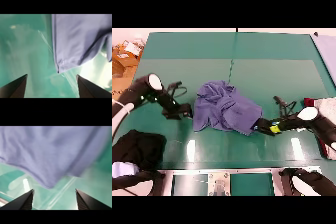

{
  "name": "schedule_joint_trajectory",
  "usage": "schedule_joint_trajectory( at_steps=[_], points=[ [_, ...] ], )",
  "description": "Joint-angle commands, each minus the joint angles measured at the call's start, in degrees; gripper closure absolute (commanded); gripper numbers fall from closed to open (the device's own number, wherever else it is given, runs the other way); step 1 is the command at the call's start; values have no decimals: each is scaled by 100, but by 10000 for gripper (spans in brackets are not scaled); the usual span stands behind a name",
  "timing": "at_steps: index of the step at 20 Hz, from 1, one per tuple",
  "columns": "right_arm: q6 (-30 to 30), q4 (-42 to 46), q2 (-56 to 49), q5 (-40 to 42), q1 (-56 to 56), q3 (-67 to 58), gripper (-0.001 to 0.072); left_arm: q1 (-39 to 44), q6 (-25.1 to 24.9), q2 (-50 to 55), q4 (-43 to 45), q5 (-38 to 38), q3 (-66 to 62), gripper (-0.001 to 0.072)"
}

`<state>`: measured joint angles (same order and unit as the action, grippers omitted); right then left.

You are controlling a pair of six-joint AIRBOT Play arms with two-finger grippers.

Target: Fold the shirts.

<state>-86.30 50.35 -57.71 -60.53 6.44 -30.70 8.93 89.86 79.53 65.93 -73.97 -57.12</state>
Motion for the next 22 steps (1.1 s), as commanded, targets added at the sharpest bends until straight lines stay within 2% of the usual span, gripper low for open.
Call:
schedule_joint_trajectory(
  at_steps=[1,3,4,5,10,13,14,15,16,19,22],
  points=[
    [2,-780,-538,601,758,138,152,-76,-205,2,-708,549,833,13],
    [2,-796,-874,726,874,76,180,-74,-339,2,-833,732,1040,13],
    [4,-778,-962,804,866,33,369,-74,-339,2,-896,883,1113,13],
    [136,-752,-977,826,820,-31,696,-74,-354,2,-988,1047,1167,13],
    [280,-752,-927,621,667,-535,695,-74,-789,52,-1884,1926,1471,13],
    [282,-752,-927,518,667,-647,695,-74,-999,251,-2227,2081,1523,16],
    [282,-748,-927,525,662,-654,695,-74,-1207,293,-2465,2072,1521,211],
    [282,-739,-927,525,658,-667,695,-74,-1547,306,-2621,2033,1521,591],
    [282,-678,-927,522,654,-708,695,-76,-1840,293,-2697,1943,1499,687],
    [280,-372,-879,374,299,-964,695,-186,-1749,144,-2188,1753,1296,688],
    [280,22,-647,79,-621,-1285,696,-341,-1191,-221,-1322,1742,1064,688]
  ],
)
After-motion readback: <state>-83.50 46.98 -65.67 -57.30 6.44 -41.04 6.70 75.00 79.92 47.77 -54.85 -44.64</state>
